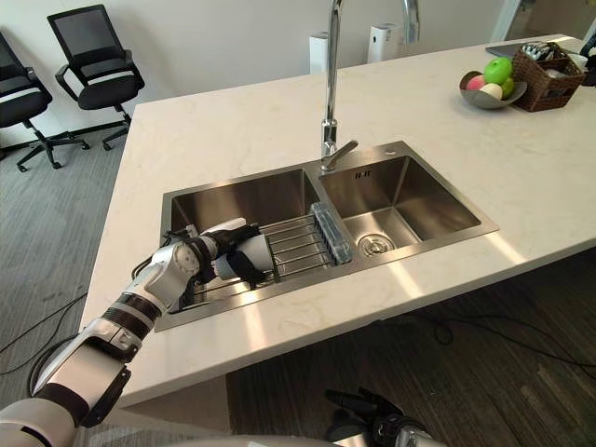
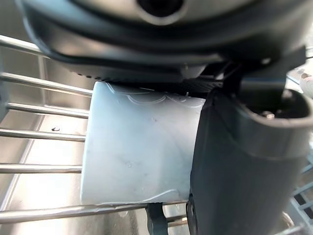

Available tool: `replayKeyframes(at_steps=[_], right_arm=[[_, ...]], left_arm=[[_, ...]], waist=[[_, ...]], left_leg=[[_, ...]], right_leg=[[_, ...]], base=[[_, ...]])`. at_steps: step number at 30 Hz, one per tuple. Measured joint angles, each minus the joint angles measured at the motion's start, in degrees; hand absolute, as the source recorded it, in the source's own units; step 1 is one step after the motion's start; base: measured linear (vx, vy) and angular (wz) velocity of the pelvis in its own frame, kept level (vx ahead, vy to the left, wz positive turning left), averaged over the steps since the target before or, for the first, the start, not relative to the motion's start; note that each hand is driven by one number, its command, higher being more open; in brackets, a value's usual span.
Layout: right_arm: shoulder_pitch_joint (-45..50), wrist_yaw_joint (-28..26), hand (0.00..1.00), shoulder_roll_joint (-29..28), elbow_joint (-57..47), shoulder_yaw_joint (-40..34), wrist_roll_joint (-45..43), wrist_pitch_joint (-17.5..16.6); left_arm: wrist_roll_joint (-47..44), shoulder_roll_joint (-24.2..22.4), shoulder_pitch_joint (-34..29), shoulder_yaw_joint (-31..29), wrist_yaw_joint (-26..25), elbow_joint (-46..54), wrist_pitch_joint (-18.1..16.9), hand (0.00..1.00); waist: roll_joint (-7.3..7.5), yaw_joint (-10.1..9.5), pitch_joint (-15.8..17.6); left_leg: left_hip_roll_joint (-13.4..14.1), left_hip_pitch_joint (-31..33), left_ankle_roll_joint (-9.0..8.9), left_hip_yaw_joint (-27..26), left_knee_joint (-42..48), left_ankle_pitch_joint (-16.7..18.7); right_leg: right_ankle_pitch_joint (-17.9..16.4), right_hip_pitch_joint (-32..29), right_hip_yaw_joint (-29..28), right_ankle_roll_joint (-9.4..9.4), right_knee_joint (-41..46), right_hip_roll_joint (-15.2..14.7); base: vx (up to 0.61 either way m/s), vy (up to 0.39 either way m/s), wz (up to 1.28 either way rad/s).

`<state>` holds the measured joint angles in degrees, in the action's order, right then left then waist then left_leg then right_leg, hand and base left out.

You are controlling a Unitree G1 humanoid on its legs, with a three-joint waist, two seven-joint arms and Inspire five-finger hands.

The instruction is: Walk over to the sink, pick up the cup, carry it to the dishwasher, place the cup inside the dishwasher, then close the dishwasher door

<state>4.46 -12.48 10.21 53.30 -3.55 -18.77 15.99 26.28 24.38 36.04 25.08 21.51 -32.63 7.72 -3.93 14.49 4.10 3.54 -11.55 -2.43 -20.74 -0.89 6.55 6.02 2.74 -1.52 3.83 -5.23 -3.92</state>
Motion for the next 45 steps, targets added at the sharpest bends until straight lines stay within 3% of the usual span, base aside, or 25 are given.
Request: replayKeyframes(at_steps=[7, 10, 16, 18, 24, 25, 26, 27, 28, 29, 30, 31, 32, 33, 34, 36, 37, 38, 39, 41, 43, 45], right_arm=[[0.3, 0.0, 1.00, 0.1, 0.0, -0.1, -0.1, -0.2], [0.6, 0.0, 1.00, 0.2, 0.2, -0.1, -0.1, -0.7], [1.7, 0.0, 1.00, 1.3, 2.2, 0.0, -0.1, -1.5], [2.0, -0.2, 1.00, 1.9, 3.0, 0.1, 0.4, -1.6], [1.5, -1.1, 1.00, 2.9, 5.1, 2.0, 3.5, -0.9], [0.6, -1.7, 1.00, 3.7, 5.6, 2.1, 4.4, -0.9], [0.5, -2.0, 1.00, 3.6, 5.7, 1.7, 4.5, -0.9], [-0.2, -2.7, 1.00, 2.5, 7.3, 0.4, 4.2, -1.1], [-0.9, -2.6, 1.00, 2.9, 8.3, -1.0, 3.5, -1.2], [-0.9, -2.5, 1.00, 3.3, 8.0, -1.3, 2.9, -1.3], [-0.3, -2.3, 1.00, 4.3, 6.1, -2.5, 2.0, -1.6], [-0.2, -2.5, 1.00, 4.6, 5.8, -3.3, 1.8, -1.6], [0.7, -3.0, 1.00, 3.3, 5.8, -3.7, 1.9, -1.7], [0.2, -3.0, 1.00, 3.1, 6.4, -5.0, 2.0, -2.1], [0.3, -3.0, 1.00, 3.0, 6.4, -5.0, 2.0, -2.0], [1.3, -1.2, 1.00, 3.2, 6.1, -4.9, 2.1, -1.8], [1.8, -0.7, 1.00, 3.3, 5.7, -4.9, 2.1, -1.5], [2.5, 0.5, 1.00, 3.6, 4.6, -4.9, 2.0, -0.9], [2.6, 1.5, 1.00, 3.9, 3.9, -4.9, 2.0, -0.5], [2.5, 2.8, 1.00, 3.9, 3.1, -4.8, 2.3, 0.2], [3.5, 3.2, 1.00, 4.1, 1.1, -4.6, 3.3, 0.7], [6.5, 4.0, 1.00, 5.3, -3.6, -5.3, 2.6, -0.7]], left_arm=[[-5.2, -0.9, -6.4, -2.7, -12.3, 2.1, -6.0, 0.00], [-8.0, -0.9, -11.7, -6.6, -16.1, 9.1, -7.1, 0.00], [-12.6, -5.7, -24.8, -18.1, -28.3, 34.3, -12.4, 0.00], [-16.3, -9.5, -30.3, -22.9, -33.0, 45.9, -16.8, 0.00], [-20.9, -13.9, -36.9, -27.5, -39.6, 59.0, -28.1, 0.00], [-20.8, -14.4, -38.5, -28.0, -41.0, 60.6, -29.5, 0.00], [-20.8, -14.3, -38.8, -28.1, -41.7, 61.0, -30.2, 0.00], [-20.7, -14.4, -38.1, -28.6, -42.3, 61.2, -31.1, 0.00], [-20.6, -15.2, -37.3, -27.7, -42.6, 61.3, -31.7, 0.00], [-20.5, -15.2, -37.2, -27.1, -42.5, 61.2, -31.9, 0.00], [-20.5, -15.0, -36.9, -25.7, -42.3, 61.1, -31.9, 0.00], [-20.5, -15.6, -37.1, -25.4, -42.4, 61.2, -32.1, 0.00], [-20.6, -15.2, -36.3, -25.6, -43.1, 61.8, -32.6, 0.00], [-20.5, -16.6, -35.7, -24.8, -44.7, 62.1, -34.2, 0.00], [-20.5, -17.2, -35.8, -24.3, -45.4, 62.2, -34.9, 0.00], [-19.9, -19.1, -35.7, -20.4, -45.9, 62.0, -35.6, 0.00], [-19.5, -19.2, -35.7, -19.3, -45.8, 61.9, -35.8, 0.00], [-19.4, -19.4, -35.7, -17.3, -45.7, 62.0, -36.6, 0.00], [-19.3, -19.6, -35.5, -16.4, -45.5, 62.2, -37.0, 0.00], [-19.4, -19.0, -35.8, -16.2, -45.9, 62.2, -36.5, 0.00], [-19.6, -18.0, -37.2, -16.3, -47.6, 62.0, -34.7, 0.00], [-20.8, -18.4, -36.9, -14.3, -47.2, 59.4, -35.1, 0.00]], waist=[[-0.01, -1.00, 0.1], [0.04, -1.41, 0.3], [0.24, -7.94, 0.3], [0.56, -10.79, 0.3], [1.03, -17.61, 1.1], [0.37, -18.36, 1.1], [0.71, -18.38, 1.0], [2.97, -17.54, 0.9], [1.92, -16.42, 1.6], [1.17, -16.21, 1.9], [0.55, -15.36, 3.0], [0.21, -14.86, 2.7], [3.27, -13.53, 1.2], [1.59, -13.24, 1.5], [1.23, -13.45, 1.3], [0.25, -12.86, 1.0], [-0.10, -12.83, 0.9], [-1.27, -12.84, 0.4], [-2.02, -12.80, 0.7], [-1.57, -13.21, 1.5], [-0.69, -14.00, 2.2], [-0.65, -13.26, 2.1]], left_leg=[[-0.2, 0.8, 0.12, 1.3, 0.0, -0.4], [0.0, 1.4, 0.17, 3.1, 0.0, -0.7], [-0.1, 2.7, 0.35, 7.8, 1.0, -1.0], [-0.6, 6.0, 0.52, 11.0, 3.9, -0.8], [-0.6, 12.7, -0.25, 19.8, 7.5, -1.9], [-0.2, 13.6, -0.49, 19.8, 6.7, -1.2], [0.2, 13.9, -0.53, 18.6, 5.7, -0.5], [1.3, 15.2, 2.79, 12.3, 8.7, 0.8], [5.9, 18.5, 7.69, 2.9, 21.4, 0.8], [7.7, 19.0, 8.49, -1.1, 25.3, -0.1], [7.4, 20.0, 8.86, -4.8, 26.7, -2.8], [6.6, 19.8, 8.06, -3.8, 23.9, -3.9], [2.0, 16.3, 6.83, 0.1, 12.9, -6.1], [5.6, 14.0, 7.04, -4.8, 17.6, -0.9], [7.2, 12.1, 6.04, -7.7, 18.1, -0.3], [13.0, 4.1, 2.42, -19.8, 15.3, -1.5], [13.7, 2.2, 1.78, -21.9, 13.4, -3.1], [13.3, -0.8, -1.37, -23.5, 8.0, -7.1], [11.4, -1.8, -5.55, -23.3, 1.9, -7.7], [9.0, -2.0, -8.02, -21.8, -2.2, -6.9], [6.0, -1.8, -6.04, -19.5, -2.3, -5.8], [2.9, 1.7, -1.86, -11.2, 1.5, -3.0]], right_leg=[[0.0, 0.0, 1.5, 0.00, 0.0, -0.4], [0.0, 0.3, 3.7, 0.02, 0.3, -0.5], [-0.3, 1.9, 9.0, 0.05, 0.4, -1.2], [-1.0, 1.9, 11.9, -0.12, 0.4, -2.1], [-2.4, 1.8, 20.1, -1.36, 0.9, -2.0], [-3.7, 0.6, 21.1, -2.12, 2.6, -1.5], [-4.0, 0.2, 21.2, -2.16, 3.0, -1.5], [-3.6, 0.3, 23.3, -2.75, 2.0, -2.9], [-4.4, -0.1, 27.3, -3.14, 4.9, -3.4], [-5.8, -0.3, 28.6, -3.06, 7.7, -3.8], [-9.8, -2.5, 30.8, -3.02, 16.1, -5.9], [-10.9, -3.3, 30.9, -2.76, 16.3, -5.2], [-9.2, -3.8, 31.8, -5.68, 11.2, -5.1], [-8.7, -2.5, 36.7, -4.56, 11.5, -5.3], [-8.7, -2.2, 37.9, -4.56, 11.8, -5.4], [-8.6, -0.1, 46.5, -4.36, 11.7, -6.6], [-8.5, 0.4, 48.5, -4.24, 11.8, -6.9], [-8.1, 0.8, 52.1, -3.63, 12.4, -7.5], [-7.6, 0.8, 55.1, -2.81, 13.6, -8.5], [-6.6, 1.4, 58.1, -1.70, 15.7, -11.1], [-4.8, 2.3, 57.0, -2.16, 17.6, -14.9], [-2.5, -0.1, 42.1, -6.89, 25.1, -20.5]], base=[[-0.03, -0.036, 0.10], [0.00, -0.044, 0.29], [-0.04, -0.037, 0.42], [-0.07, -0.043, 0.71], [-0.11, -0.064, 0.82], [-0.13, -0.081, 0.54], [-0.10, -0.081, 0.89], [-0.01, -0.036, 1.32], [0.01, -0.013, 1.43], [-0.03, -0.003, 1.52], [-0.09, 0.006, 1.25], [-0.19, -0.062, 1.84], [-0.17, -0.111, 1.93], [-0.12, -0.110, 1.88], [-0.02, -0.003, 1.74], [-0.05, 0.129, 1.86], [-0.14, 0.228, 1.84], [-0.17, 0.334, 1.57], [-0.18, 0.375, 1.43], [-0.19, 0.367, 1.00], [-0.17, 0.325, 0.82], [-0.11, 0.363, 1.62]])
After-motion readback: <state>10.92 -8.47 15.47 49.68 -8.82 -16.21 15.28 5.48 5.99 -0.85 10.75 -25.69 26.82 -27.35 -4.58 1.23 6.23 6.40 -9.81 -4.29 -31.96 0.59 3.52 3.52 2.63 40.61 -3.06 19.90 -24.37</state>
